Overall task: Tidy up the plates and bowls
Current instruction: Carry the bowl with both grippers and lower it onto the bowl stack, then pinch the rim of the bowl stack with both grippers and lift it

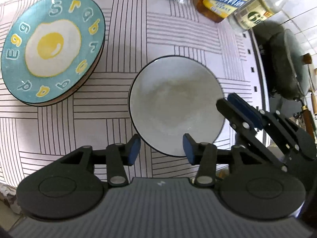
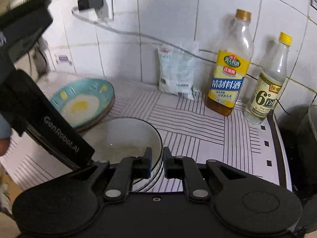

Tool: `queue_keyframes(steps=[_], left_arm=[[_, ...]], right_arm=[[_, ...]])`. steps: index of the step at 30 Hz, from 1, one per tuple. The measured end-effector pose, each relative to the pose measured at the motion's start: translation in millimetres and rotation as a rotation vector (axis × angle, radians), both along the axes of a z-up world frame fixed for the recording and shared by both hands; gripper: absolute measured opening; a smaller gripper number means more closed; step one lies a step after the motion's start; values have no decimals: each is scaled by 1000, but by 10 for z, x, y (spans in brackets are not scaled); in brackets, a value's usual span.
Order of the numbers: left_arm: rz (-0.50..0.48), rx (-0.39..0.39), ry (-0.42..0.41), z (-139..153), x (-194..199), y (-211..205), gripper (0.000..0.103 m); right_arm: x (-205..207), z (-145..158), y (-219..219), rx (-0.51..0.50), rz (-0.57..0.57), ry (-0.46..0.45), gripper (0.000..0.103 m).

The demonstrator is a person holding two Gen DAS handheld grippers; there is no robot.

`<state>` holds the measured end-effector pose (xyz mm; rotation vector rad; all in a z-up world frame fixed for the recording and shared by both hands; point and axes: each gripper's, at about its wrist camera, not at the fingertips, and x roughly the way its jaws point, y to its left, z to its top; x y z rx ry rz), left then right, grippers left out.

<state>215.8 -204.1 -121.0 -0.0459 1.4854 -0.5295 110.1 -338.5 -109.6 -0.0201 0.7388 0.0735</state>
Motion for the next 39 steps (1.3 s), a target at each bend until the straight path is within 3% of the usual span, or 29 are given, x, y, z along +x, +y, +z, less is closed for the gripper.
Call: queue_keyframes(steps=[8,13,16,19,23,29,31,36,39], left_arm=[[61,-76,-137,381,-262,160,59],[117,-117,-216,479,-491,318,61],[177,-128,-217,479,-614,399,61],[212,-169,-189,408,-701,509,63],[230,-153,-205,207,-775,551,64],[273,-300,-212,-51,-763,664,66],[301,-350,-208,-131,-719,694,67],[399,-410,-207,-306,-543,779,70],[408,-411,-195,-445,-427,717,71]], right_arm=[[-478,136,-169,37,116,-79,43],[-748,-16,-257,54,207,-110,55],[-812,-133,-308,78,196,-95,57],[-892,-216,-333,107,207,-112,65],[-870,-384,-310,101,209,-100,70],[-741,-678,-149,9,198,-97,78],[-685,-757,-75,-28,194,-110,93],[-484,-885,101,-37,217,-118,96],[-339,-953,189,-26,243,-101,96]])
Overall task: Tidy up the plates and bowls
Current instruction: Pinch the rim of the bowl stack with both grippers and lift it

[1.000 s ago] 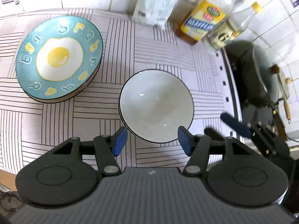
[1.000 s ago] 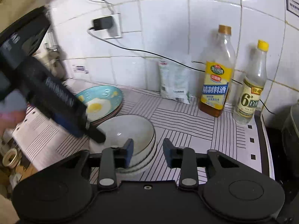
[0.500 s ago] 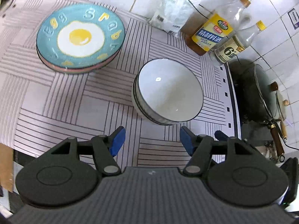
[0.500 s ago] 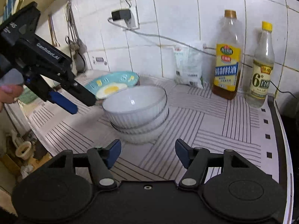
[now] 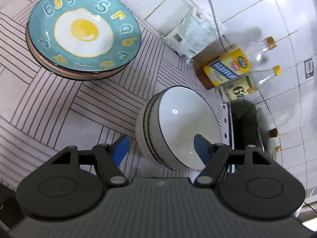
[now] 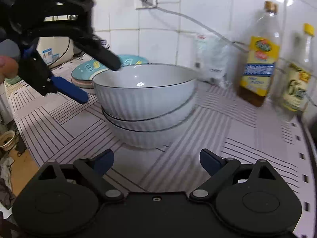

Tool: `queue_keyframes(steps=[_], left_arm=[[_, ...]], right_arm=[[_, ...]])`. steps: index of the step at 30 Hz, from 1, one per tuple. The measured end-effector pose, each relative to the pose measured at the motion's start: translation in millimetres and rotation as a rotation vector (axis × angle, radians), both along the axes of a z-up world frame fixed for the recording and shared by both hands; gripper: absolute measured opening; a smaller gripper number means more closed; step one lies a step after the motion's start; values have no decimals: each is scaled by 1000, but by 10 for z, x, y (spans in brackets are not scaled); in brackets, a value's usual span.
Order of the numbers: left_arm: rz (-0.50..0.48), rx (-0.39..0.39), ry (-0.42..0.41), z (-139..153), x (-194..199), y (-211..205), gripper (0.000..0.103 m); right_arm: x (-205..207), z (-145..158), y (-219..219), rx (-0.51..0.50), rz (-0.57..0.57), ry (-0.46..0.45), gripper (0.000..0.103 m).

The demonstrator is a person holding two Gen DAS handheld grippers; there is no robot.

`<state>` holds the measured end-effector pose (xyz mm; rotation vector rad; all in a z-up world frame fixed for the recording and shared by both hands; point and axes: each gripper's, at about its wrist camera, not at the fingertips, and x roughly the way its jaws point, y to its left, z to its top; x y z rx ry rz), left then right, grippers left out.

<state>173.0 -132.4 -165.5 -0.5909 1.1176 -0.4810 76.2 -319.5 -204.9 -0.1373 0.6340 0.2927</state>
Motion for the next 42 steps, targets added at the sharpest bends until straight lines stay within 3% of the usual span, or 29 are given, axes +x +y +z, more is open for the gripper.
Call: queue_keyframes(steps=[5,11,22,32,42], left_arm=[[20,-7,27,-217,84,-94,68],[19,-7,70,-372,180,-169,43],[-52,107,-1,-290,162,-303,41],[-147,186,-39,-165,110,-373,41],[-163,166,-73,330,-19,-173,41]], right_arm=[[245,-62,22,67,-8,7,96],[370,-81,74,55,36,3,98],[472,-141,79,8,68,-17,97],[312,-107,86,10,63,-42,97],[65,362,232,33,48,-118,97]])
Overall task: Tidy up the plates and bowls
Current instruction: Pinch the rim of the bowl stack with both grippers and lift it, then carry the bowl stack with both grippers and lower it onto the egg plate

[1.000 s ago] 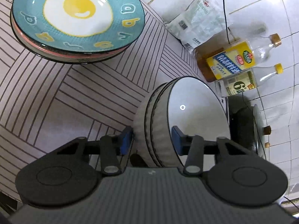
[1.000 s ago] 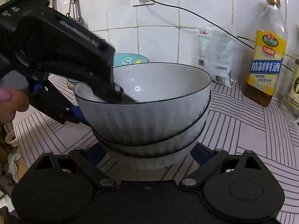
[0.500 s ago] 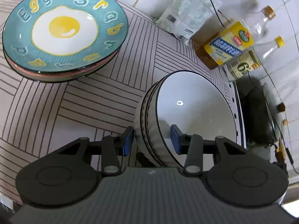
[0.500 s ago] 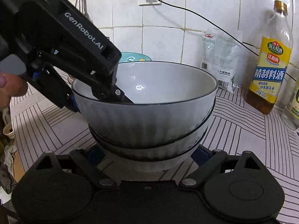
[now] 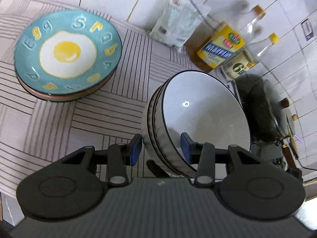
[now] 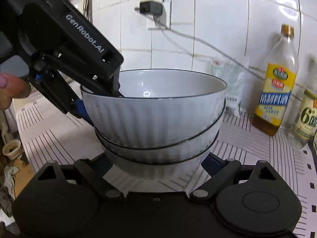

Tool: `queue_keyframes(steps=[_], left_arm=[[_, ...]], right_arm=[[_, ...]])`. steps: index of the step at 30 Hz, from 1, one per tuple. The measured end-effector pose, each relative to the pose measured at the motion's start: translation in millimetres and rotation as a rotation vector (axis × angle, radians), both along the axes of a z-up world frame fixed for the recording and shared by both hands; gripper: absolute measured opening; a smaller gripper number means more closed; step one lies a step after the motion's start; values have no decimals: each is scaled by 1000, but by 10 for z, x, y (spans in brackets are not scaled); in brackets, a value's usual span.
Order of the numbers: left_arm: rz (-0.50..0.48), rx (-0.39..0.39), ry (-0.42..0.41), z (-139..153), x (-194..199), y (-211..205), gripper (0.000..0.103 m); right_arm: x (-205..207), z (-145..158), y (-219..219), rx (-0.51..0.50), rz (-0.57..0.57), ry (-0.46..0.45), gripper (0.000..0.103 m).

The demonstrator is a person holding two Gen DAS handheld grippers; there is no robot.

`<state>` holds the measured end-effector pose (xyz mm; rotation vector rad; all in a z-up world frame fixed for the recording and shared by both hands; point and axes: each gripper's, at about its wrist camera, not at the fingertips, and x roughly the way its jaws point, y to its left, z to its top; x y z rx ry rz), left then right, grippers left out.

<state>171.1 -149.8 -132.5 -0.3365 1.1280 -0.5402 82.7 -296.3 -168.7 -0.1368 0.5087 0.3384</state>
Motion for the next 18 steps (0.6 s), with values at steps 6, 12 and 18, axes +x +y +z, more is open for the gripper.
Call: queue_keyframes(steps=[6,12,18], left_arm=[[28,-1,-24,343,-52,279,41],[48,19,-44,577,36,635,41],[37,57,-52,654,304,976,41]], right_arm=[[12,311,217,-2,44,-39,97],[172,495,504,18,80,-66,97],[413,565,914,42,81,-68,97]])
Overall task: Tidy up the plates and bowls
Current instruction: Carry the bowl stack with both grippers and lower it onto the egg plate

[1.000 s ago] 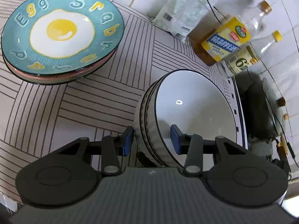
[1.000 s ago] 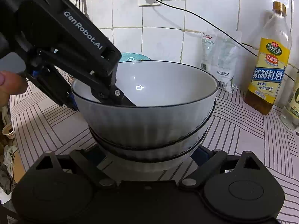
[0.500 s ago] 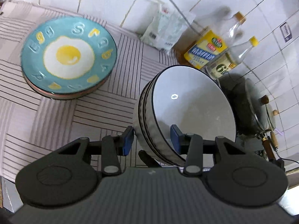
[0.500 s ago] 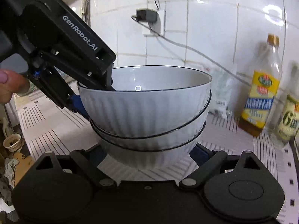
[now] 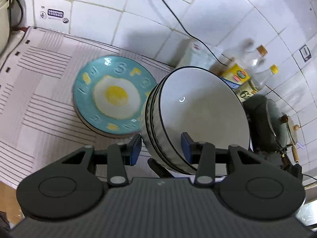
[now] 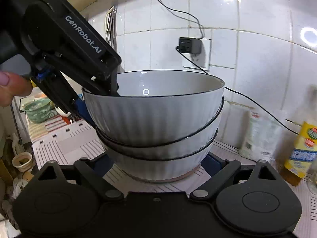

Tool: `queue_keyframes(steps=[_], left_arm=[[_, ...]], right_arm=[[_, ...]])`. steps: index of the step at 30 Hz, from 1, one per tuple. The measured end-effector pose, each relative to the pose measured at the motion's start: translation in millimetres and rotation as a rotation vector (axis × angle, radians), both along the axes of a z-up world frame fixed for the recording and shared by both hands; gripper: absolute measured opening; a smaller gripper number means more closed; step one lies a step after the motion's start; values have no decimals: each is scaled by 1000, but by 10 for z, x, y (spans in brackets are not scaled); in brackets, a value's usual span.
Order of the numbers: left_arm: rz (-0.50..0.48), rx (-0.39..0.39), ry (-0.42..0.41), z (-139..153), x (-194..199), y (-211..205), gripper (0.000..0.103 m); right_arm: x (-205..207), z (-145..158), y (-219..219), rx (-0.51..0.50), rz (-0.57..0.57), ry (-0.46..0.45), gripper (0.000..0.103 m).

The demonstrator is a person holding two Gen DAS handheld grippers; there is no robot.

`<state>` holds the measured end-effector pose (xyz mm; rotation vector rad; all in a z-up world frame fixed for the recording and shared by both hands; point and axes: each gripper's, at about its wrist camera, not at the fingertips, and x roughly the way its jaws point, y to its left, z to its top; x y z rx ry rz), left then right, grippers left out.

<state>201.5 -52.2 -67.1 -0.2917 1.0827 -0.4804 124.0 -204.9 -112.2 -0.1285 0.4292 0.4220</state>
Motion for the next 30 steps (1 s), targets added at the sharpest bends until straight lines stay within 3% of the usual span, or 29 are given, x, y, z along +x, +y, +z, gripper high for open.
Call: queue_keyframes(steps=[8,17,24,30], left_arm=[[-93,100,-20,-135,528,243,44],[-180,86,23,-509,1137,407,44],[-203,86,75,-787,1402,310,44],[-255,96,103,-827,1460,214,45]], right_arm=[[466,-194,444,8,-41,26,97],[867,-522,680,6,-126,50,97],[1035,-752,687,-28,-179,79,97],[1067,-756,646,-13,-217,127,97]])
